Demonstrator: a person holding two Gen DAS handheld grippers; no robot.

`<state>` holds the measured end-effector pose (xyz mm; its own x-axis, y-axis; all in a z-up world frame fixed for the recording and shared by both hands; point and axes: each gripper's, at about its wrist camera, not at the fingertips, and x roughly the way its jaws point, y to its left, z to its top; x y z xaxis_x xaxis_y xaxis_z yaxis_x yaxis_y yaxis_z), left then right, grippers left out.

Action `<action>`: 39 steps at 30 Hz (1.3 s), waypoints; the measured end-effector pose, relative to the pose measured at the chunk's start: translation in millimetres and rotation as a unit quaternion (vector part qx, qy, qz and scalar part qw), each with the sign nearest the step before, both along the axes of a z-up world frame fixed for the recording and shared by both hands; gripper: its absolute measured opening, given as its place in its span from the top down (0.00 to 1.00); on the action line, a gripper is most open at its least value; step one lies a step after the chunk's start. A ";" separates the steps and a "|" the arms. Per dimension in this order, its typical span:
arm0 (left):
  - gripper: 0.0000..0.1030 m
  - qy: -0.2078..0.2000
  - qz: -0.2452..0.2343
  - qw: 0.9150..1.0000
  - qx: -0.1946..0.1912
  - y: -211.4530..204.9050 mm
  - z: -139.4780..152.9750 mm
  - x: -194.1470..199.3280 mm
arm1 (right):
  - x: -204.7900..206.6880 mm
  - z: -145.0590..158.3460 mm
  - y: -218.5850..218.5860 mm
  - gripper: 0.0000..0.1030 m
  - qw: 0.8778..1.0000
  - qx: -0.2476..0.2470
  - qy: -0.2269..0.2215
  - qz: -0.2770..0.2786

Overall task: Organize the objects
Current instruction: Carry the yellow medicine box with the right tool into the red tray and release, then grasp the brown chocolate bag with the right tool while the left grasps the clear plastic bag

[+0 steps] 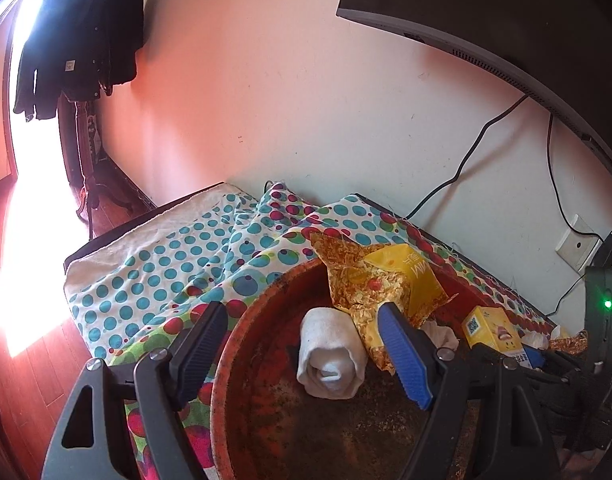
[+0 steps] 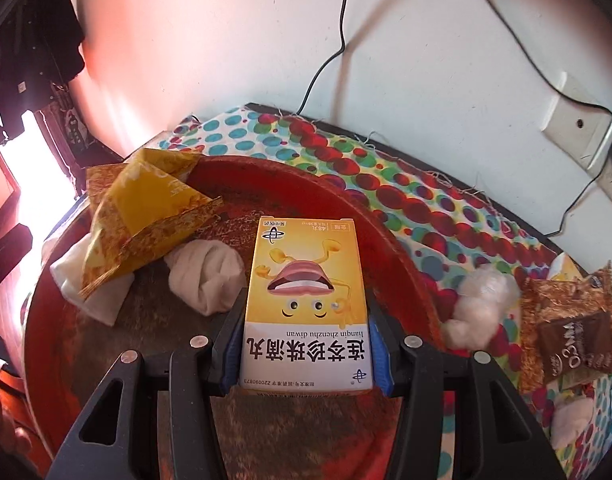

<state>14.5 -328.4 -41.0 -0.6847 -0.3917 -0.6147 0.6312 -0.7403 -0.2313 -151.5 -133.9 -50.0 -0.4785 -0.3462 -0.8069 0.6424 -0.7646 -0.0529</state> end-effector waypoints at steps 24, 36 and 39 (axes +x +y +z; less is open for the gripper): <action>0.23 -0.008 -0.048 0.998 -0.029 29.7 -1.9 -13.3 | -3.3 22.2 153.3 0.15 0.990 -0.050 0.010 -0.130; 0.23 -0.016 -0.125 0.990 -0.058 67.9 -3.5 -27.3 | -65.1 -10.2 220.2 0.13 0.961 -0.113 -0.035 -0.249; 0.23 -0.013 -0.143 0.988 -0.049 73.6 -5.0 -29.8 | -85.1 -18.8 224.4 0.12 0.952 -0.129 -0.034 -0.275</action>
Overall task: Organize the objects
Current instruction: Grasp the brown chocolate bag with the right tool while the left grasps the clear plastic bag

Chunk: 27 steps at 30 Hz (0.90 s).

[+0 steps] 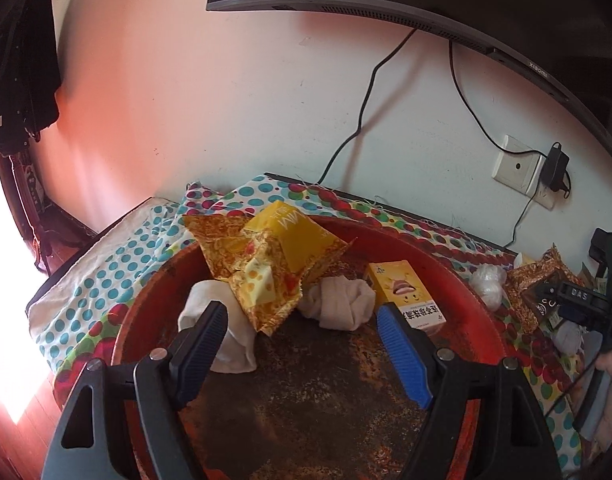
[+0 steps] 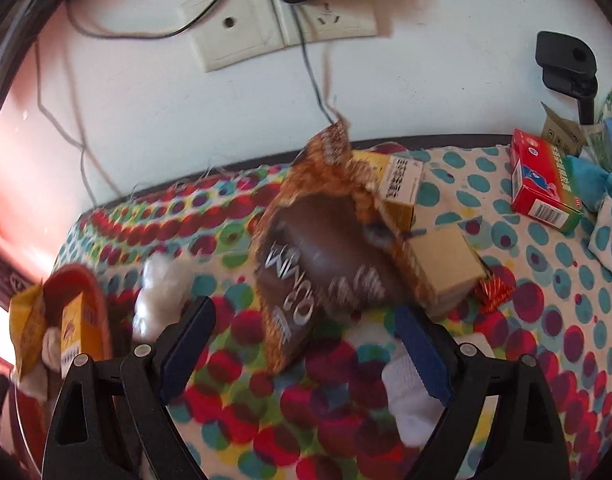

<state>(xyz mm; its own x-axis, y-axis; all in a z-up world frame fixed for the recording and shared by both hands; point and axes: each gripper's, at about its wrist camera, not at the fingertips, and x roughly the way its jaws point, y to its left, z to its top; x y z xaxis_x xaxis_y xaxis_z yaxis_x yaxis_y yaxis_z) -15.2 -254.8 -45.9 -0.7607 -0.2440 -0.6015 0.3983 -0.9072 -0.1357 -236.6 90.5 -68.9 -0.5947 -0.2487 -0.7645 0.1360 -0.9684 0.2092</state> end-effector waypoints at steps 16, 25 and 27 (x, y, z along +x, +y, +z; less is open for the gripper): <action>0.21 -0.022 -0.184 0.977 -0.101 127.2 30.5 -90.7 | 14.4 14.0 35.4 0.47 0.996 -0.044 0.059 0.058; 0.20 -0.139 -0.223 0.959 -0.106 179.1 -6.6 -186.2 | 66.1 42.9 108.3 0.46 0.992 -0.030 0.112 0.043; 0.20 -0.163 -0.209 0.959 -0.103 179.5 -17.9 -200.1 | 69.0 42.5 122.1 0.46 0.992 -0.041 0.113 0.035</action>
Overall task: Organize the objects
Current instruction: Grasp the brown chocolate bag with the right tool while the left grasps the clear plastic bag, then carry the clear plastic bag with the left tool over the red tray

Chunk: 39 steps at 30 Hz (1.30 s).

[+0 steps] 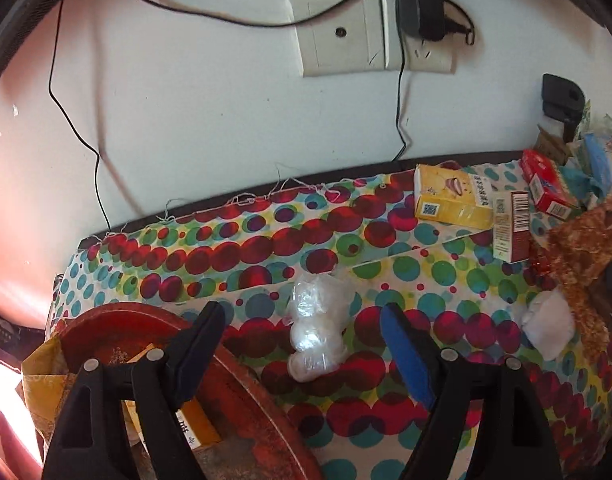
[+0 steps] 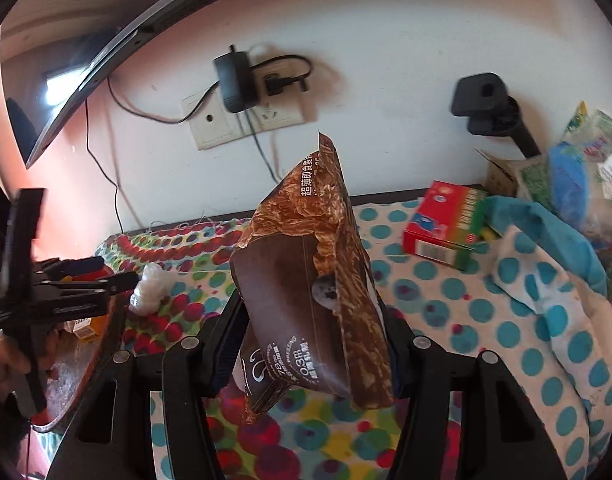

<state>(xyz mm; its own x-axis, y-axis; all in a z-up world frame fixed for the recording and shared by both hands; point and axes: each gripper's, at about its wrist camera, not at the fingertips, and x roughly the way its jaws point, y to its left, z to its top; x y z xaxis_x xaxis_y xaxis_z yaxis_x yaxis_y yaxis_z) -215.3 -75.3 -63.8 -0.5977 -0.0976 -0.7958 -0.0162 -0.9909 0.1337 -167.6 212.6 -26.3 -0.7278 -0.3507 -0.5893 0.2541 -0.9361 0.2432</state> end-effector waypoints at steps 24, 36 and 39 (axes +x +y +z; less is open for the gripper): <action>0.77 -0.002 0.043 0.998 0.040 -5.1 -0.2 9.8 | 10.2 -21.2 36.6 0.46 0.989 0.045 0.043 -0.133; 0.77 0.033 0.057 0.997 0.050 -23.5 34.7 82.5 | 7.6 -20.9 5.6 0.46 0.982 0.130 0.048 -0.126; 0.77 0.036 0.063 0.996 0.045 -34.1 37.2 102.4 | 4.5 -22.6 5.3 0.46 0.982 0.133 0.040 -0.129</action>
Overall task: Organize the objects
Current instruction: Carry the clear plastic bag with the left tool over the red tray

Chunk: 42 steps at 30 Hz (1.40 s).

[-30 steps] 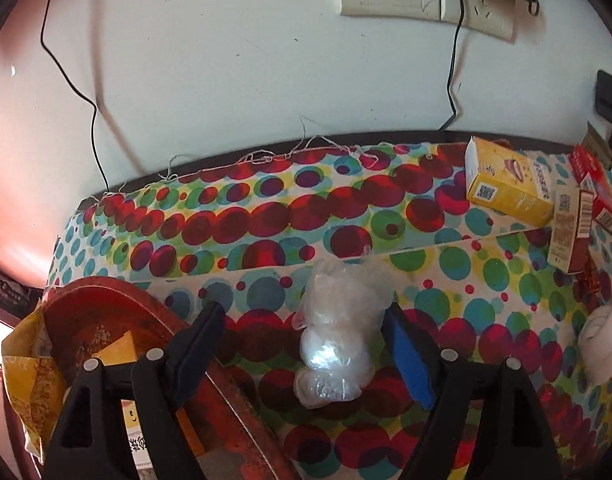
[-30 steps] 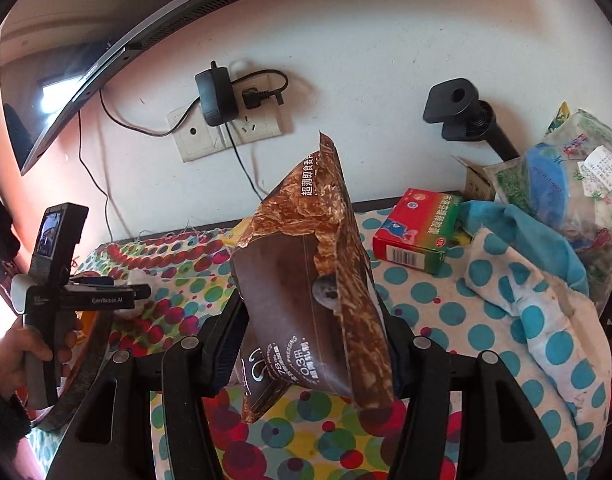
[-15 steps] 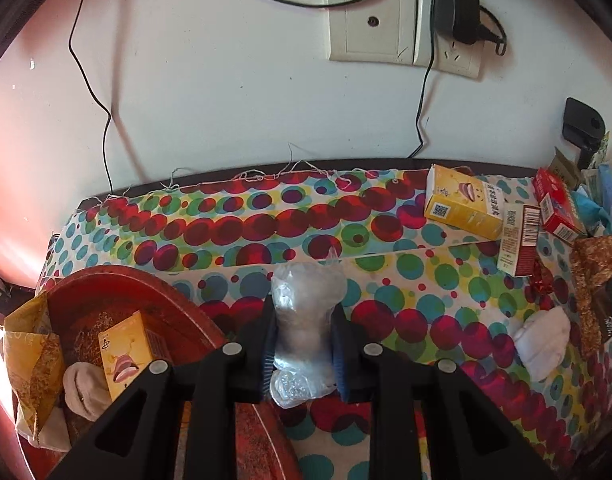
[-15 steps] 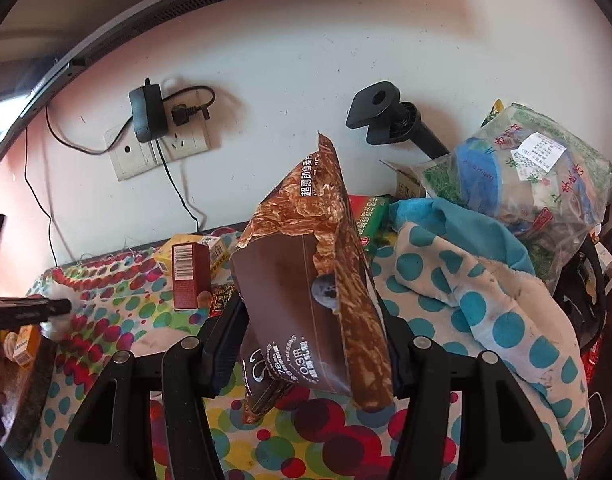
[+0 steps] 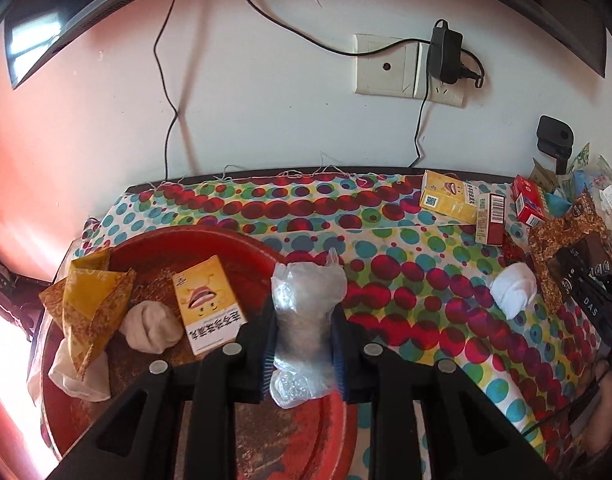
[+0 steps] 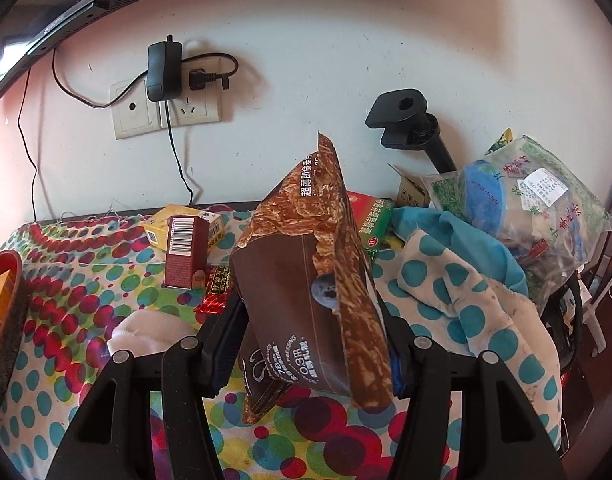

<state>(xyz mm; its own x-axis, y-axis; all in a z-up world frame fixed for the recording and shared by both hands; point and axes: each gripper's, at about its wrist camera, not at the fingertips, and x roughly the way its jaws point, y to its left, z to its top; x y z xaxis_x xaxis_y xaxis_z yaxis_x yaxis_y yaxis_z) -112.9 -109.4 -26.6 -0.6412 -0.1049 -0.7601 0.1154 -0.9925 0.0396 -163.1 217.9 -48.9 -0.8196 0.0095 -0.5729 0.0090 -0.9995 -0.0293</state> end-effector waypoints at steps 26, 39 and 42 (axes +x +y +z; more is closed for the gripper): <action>0.77 -0.012 0.093 0.995 -0.021 -120.4 -4.9 74.0 | -13.4 -9.5 -4.0 0.45 0.999 0.013 -0.038 -0.013; 0.77 -0.042 0.110 0.993 -0.014 -140.0 -33.8 70.8 | -13.2 -10.6 -2.4 0.45 0.999 0.019 -0.043 -0.017; 0.77 -0.045 0.115 0.992 -0.012 -145.4 -38.6 70.3 | -13.3 -10.6 -2.2 0.45 0.999 0.020 -0.044 -0.019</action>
